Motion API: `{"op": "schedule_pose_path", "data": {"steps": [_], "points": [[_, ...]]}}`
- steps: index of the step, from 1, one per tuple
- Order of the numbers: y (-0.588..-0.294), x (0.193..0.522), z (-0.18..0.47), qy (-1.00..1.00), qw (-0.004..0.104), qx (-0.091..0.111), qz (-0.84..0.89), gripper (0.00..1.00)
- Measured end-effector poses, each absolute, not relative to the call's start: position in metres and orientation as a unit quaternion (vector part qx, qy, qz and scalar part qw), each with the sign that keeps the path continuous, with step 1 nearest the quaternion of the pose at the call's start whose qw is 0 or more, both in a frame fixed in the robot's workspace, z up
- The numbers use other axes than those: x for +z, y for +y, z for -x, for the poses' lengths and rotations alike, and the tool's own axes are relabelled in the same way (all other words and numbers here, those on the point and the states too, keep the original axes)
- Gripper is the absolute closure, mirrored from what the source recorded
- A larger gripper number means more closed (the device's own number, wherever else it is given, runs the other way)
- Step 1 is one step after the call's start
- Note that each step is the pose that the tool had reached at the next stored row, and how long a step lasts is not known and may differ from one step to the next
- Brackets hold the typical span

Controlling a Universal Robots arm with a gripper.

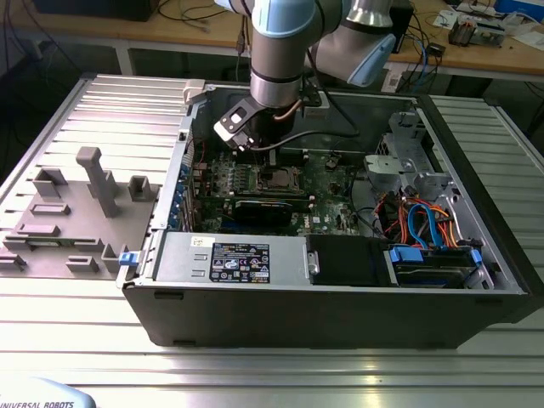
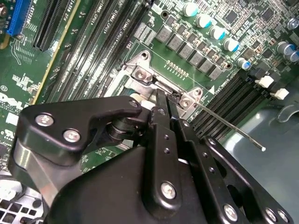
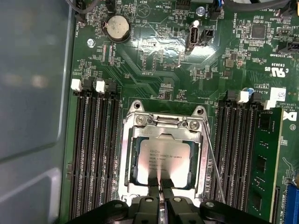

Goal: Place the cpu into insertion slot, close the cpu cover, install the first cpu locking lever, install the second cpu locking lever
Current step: 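Close the cpu cover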

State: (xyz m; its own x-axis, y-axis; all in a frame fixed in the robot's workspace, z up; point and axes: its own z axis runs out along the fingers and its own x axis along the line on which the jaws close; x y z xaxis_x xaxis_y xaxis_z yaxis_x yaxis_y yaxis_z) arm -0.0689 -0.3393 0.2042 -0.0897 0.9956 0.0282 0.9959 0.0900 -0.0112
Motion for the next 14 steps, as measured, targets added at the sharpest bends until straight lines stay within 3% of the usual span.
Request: {"op": "schedule_pose_path", "data": {"steps": [14], "points": [[-0.339, 0.211, 0.053, -0.738, 0.014, -0.004, 0.674, 0.84]]}}
